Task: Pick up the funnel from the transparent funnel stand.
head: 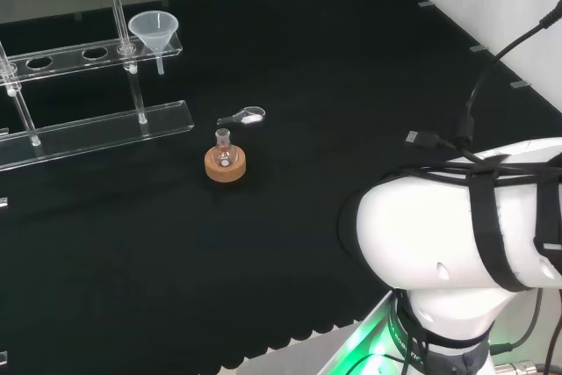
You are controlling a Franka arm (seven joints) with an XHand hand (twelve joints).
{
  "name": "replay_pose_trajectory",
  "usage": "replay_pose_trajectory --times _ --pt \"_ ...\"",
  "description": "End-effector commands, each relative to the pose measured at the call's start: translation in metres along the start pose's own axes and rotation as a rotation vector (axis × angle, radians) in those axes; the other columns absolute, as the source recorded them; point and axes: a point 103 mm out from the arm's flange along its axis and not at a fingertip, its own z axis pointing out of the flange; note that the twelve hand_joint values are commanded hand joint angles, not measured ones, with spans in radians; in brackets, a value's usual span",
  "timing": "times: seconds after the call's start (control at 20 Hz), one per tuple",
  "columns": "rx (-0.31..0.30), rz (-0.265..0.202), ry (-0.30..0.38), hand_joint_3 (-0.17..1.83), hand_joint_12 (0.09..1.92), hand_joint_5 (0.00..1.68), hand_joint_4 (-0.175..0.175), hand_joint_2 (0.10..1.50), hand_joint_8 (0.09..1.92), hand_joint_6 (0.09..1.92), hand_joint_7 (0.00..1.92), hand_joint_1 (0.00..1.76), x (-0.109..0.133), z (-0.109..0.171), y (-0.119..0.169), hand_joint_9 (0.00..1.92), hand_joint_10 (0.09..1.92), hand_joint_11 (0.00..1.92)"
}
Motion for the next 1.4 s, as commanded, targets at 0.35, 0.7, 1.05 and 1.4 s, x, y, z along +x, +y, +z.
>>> replay_pose_trajectory --times 0.35,0.7,1.05,1.4 --pt "-0.005 0.003 0.003 0.44 1.36 0.15 0.018 1.17 0.23 0.09 0.0 0.0 -0.035 -0.003 0.008 0.07 0.61 0.02" --pt "0.003 0.038 -0.02 0.43 1.37 0.15 0.018 1.17 0.23 0.09 0.0 0.0 -0.003 0.002 0.021 0.07 0.62 0.02" --pt "0.019 0.084 -0.051 0.42 1.37 0.16 0.017 1.18 0.23 0.09 0.0 0.0 0.006 0.014 0.055 0.07 0.62 0.01" --pt "0.075 0.087 -0.101 0.4 1.38 0.17 0.01 1.17 0.26 0.09 0.02 0.0 0.011 0.036 0.099 0.08 0.64 0.01"
